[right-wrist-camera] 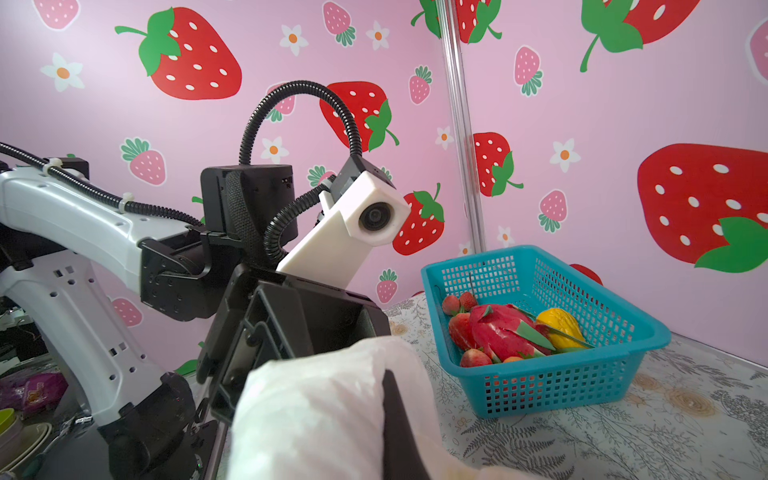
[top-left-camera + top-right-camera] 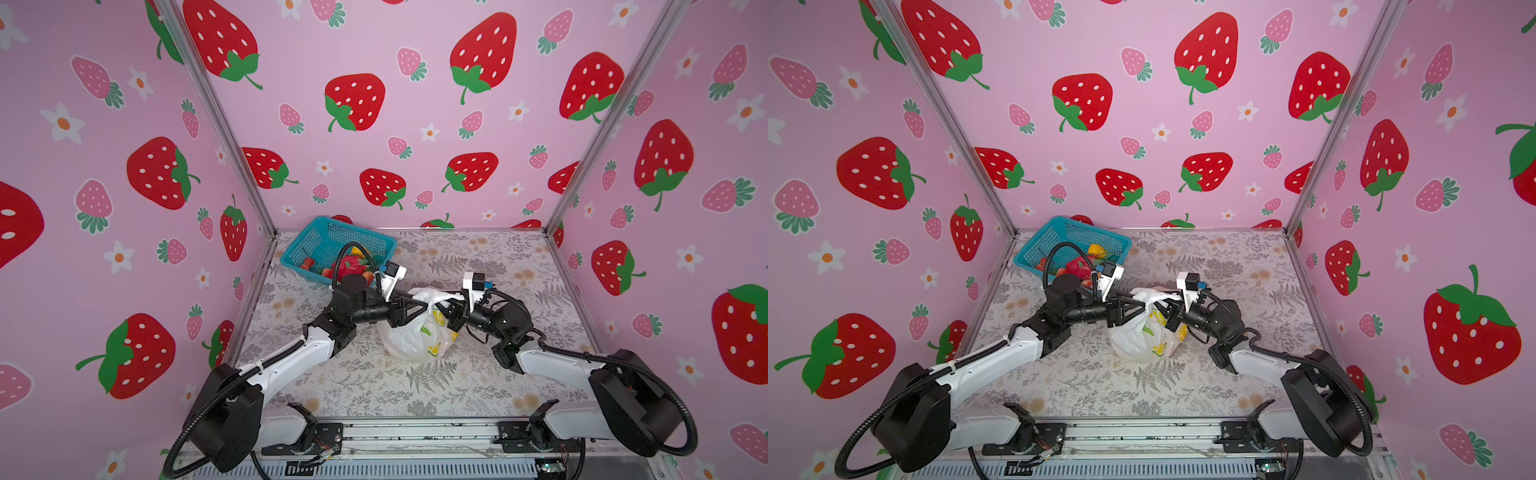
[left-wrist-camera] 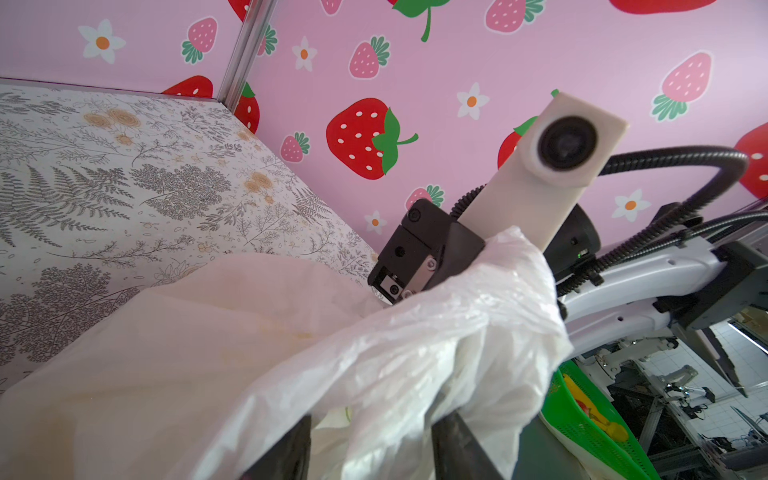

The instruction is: Place the fake fruits into the plastic bag and tie a complex knot

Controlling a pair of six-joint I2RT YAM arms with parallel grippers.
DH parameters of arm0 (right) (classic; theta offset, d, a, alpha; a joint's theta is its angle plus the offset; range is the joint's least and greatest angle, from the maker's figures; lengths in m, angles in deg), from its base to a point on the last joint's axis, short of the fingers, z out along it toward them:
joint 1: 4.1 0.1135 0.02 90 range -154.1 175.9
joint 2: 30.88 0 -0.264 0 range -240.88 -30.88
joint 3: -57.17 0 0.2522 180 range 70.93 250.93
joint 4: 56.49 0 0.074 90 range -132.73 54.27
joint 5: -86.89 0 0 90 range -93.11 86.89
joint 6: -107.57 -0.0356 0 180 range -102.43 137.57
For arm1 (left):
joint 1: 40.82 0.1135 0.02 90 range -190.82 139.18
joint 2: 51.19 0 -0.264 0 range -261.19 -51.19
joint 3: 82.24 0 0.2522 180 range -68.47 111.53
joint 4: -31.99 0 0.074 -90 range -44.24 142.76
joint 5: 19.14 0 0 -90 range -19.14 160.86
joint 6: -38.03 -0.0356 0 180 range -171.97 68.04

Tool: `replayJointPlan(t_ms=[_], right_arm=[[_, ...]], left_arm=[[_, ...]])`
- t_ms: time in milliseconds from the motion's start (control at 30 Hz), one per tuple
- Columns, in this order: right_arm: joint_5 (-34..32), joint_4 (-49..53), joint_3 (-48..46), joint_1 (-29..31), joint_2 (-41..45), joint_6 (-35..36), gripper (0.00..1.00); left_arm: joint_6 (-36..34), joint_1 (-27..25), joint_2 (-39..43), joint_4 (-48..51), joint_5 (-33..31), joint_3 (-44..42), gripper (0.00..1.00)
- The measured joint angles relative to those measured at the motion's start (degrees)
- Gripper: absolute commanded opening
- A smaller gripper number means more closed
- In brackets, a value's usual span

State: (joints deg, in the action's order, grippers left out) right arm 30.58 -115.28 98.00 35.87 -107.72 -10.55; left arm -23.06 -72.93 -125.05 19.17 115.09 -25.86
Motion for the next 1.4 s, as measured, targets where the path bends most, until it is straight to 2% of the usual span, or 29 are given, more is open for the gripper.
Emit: replayJointPlan(t_ms=[400, 567, 767, 900, 1067, 1167, 1300, 1333, 1400], right_arm=[[0.0, 1.2, 0.0, 0.0, 0.1, 1.4, 0.0], [0.0, 1.5, 0.0, 0.0, 0.1, 1.5, 0.0], [0.0, 1.5, 0.0, 0.0, 0.1, 1.5, 0.0], [0.0, 1.5, 0.0, 0.0, 0.1, 1.5, 0.0], [0.0, 1.6, 0.0, 0.0, 0.1, 2.1, 0.0], [-0.1, 1.8, 0.0, 0.0, 0.1, 2.5, 0.0], [-0.5, 2.6, 0.0, 0.0, 0.2, 3.3, 0.0], [-0.8, 3.3, 0.0, 0.0, 0.3, 3.8, 0.0], [-1.3, 4.7, 0.0, 0.0, 1.0, 4.6, 0.09]], left_arm=[[3.4, 2.3, 1.5, -1.1, -1.2, 0.0, 0.35], [4.8, 2.4, 1.5, -2.2, -1.1, 0.0, 0.28], [5.9, 2.4, 1.2, -3.1, -0.7, 0.0, 0.25], [6.3, 2.4, 0.9, -3.3, -0.5, 0.0, 0.16], [6.7, 2.4, 0.9, -3.4, -0.7, 0.0, 0.1], [6.5, 2.4, 0.9, -3.3, -0.7, 0.0, 0.0], [6.3, 2.4, 1.0, -2.8, -1.6, 0.1, 0.0], [6.3, 2.4, 1.0, -2.6, -1.9, 0.1, 0.0], [6.2, 2.4, 1.0, -2.3, -2.5, 0.1, 0.0]])
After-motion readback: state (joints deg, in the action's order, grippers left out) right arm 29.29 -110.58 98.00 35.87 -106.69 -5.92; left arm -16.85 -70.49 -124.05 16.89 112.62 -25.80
